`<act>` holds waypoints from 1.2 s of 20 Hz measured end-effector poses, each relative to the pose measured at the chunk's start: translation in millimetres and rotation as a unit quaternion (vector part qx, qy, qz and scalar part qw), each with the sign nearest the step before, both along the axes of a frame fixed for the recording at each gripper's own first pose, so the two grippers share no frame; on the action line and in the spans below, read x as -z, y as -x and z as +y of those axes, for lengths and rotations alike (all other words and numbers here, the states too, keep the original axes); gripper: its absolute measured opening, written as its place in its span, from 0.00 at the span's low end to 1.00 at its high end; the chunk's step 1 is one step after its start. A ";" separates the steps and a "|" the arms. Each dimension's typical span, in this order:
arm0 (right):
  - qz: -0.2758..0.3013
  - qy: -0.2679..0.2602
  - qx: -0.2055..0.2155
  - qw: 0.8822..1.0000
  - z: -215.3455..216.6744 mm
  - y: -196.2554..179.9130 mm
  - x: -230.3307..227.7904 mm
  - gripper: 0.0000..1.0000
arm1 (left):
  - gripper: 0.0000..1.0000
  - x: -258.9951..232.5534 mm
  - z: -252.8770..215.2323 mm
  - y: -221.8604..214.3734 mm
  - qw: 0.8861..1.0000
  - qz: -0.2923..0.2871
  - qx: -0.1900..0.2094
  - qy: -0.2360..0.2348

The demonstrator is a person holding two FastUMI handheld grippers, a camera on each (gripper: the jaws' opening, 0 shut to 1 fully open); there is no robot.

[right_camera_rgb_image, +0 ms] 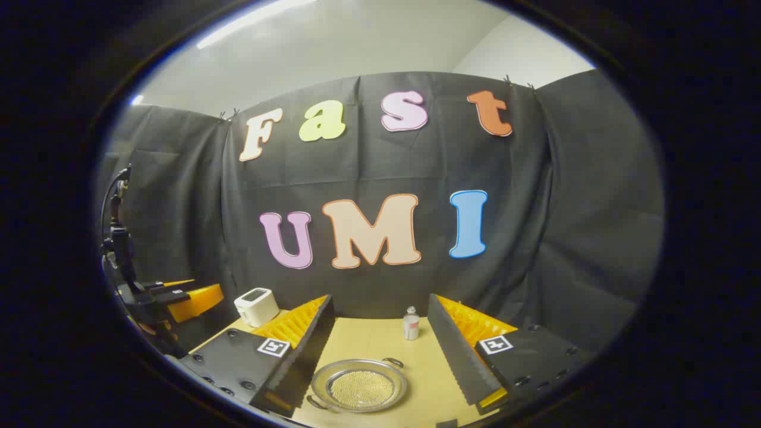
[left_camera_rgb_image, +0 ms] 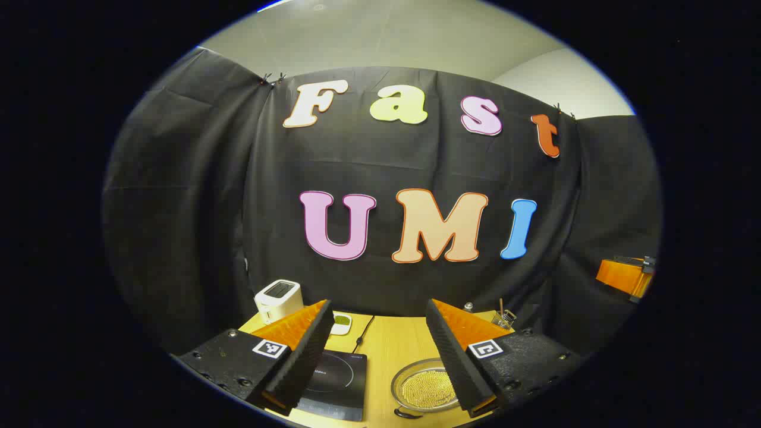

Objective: First push the handle of the pot to place it horizontally, then grasp the pot with both hands and set it on the induction cooktop.

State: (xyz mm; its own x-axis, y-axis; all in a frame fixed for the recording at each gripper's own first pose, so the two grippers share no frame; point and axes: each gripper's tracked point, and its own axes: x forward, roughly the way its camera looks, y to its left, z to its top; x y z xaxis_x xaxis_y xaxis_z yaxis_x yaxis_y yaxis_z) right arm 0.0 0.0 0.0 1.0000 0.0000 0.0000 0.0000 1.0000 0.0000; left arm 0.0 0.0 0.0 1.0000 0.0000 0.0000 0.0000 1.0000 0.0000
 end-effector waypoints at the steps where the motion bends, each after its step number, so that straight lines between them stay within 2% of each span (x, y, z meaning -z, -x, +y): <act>1: -0.001 0.000 -0.001 1.000 -3.1 -2.0 -0.2 0.94 | 0.95 0.3 -3.0 -1.8 1.000 -0.001 -0.001 0.001; 5: 0.006 0.002 -0.012 1.000 -13.9 -10.1 5.9 0.94 | 0.95 7.7 -12.4 -5.7 1.000 0.004 -0.006 0.012; 6: 0.008 0.002 -0.016 1.000 -15.6 -12.4 7.4 0.94 | 0.92 7.3 -13.8 -6.1 1.000 0.001 -0.009 0.014; 7: 0.010 0.002 -0.022 1.000 -16.3 -15.0 11.5 0.94 | 0.95 7.3 -14.4 -6.1 1.000 0.001 -0.014 0.013; 8: 0.014 0.000 -0.030 0.999 -16.1 -17.4 15.3 0.94 | 0.91 11.1 -13.6 -3.9 1.000 0.005 -0.022 0.009; 10: 0.025 -0.003 -0.049 0.999 -12.3 -22.2 25.2 0.94 | 0.95 12.1 -10.2 0.7 0.999 0.006 -0.038 -0.001; 12: 0.037 -0.006 -0.068 0.997 -7.9 -29.0 33.8 0.94 | 0.91 10.5 -8.5 6.7 0.999 0.003 -0.052 -0.005; 13: 0.041 -0.007 -0.076 0.996 -5.1 -31.9 37.4 0.94 | 0.95 10.1 -7.2 8.5 0.998 0.002 -0.058 -0.004; 14: 0.045 -0.007 -0.083 0.995 -2.8 -34.4 39.0 0.94 | 0.91 11.4 -5.1 11.4 0.998 0.002 -0.063 -0.003; 15: 0.047 -0.006 -0.090 0.995 -0.7 -36.4 40.9 0.94 | 0.91 11.5 -3.0 13.7 0.998 0.002 -0.068 -0.002; 16: 0.049 -0.004 -0.096 0.994 1.6 -37.0 42.1 0.94 | 0.95 11.5 -0.1 17.7 0.997 0.001 -0.075 -0.002; 23: 0.058 -0.002 -0.136 0.989 21.6 -31.9 57.8 0.92 | 0.91 15.3 16.4 44.4 0.993 -0.003 -0.114 -0.003; 24: 0.060 -0.006 -0.140 0.988 25.3 -32.1 59.1 0.82 | 0.95 16.6 17.9 48.0 0.993 -0.001 -0.118 -0.005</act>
